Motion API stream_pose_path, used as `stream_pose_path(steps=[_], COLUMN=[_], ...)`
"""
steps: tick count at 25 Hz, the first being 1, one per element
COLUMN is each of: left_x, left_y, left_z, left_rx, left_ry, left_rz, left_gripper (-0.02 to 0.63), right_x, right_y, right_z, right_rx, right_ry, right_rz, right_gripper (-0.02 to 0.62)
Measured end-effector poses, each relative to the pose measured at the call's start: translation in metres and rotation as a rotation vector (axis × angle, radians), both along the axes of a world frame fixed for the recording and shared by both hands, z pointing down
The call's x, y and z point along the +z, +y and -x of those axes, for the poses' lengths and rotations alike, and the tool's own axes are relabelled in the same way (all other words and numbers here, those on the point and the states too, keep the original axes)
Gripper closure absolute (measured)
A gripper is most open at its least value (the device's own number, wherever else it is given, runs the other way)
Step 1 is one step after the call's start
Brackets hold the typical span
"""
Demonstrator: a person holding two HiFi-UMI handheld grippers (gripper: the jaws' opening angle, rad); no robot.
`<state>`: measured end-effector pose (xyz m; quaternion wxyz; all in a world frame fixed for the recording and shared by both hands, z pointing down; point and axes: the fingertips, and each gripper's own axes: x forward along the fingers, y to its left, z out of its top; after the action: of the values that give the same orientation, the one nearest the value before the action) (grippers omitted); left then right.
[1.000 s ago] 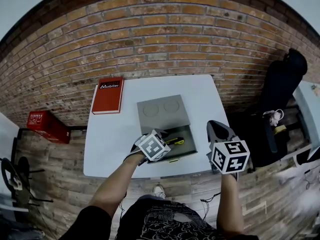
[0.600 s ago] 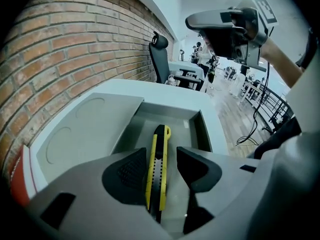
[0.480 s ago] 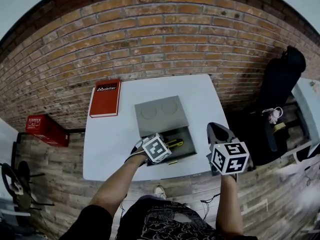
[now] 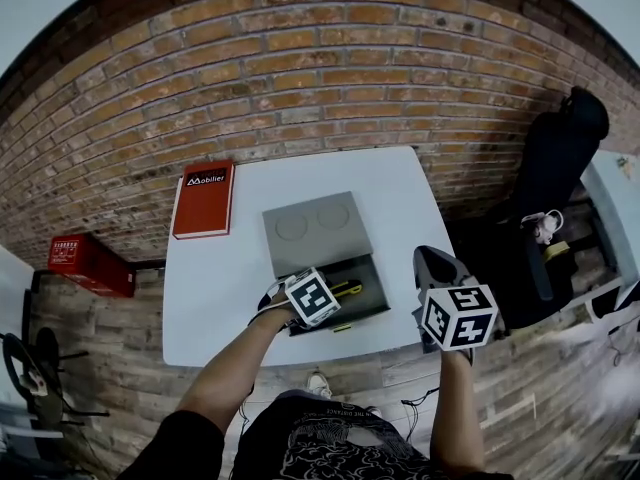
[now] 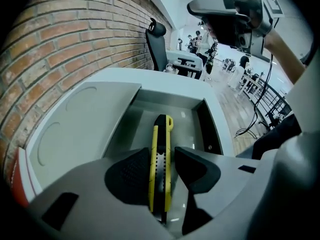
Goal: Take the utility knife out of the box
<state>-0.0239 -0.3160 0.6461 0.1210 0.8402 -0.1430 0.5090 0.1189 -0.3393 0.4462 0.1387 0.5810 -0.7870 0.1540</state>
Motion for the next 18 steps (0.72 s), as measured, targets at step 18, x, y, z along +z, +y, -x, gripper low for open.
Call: stream_pose_path(steps=[18], left_x=[-0.018], left_y=[-0.002], left_z=[0.003], left_rx=[-0.130], left_ry=[0.022], left_rz=[-0.086], left_gripper=[0.477], right_x=[0.006], right_y=[0.010], right_z=[0.005], right_rx=[-0.049], right_ry=[-0.011], right_rz=[0.015], right_gripper=[0.574])
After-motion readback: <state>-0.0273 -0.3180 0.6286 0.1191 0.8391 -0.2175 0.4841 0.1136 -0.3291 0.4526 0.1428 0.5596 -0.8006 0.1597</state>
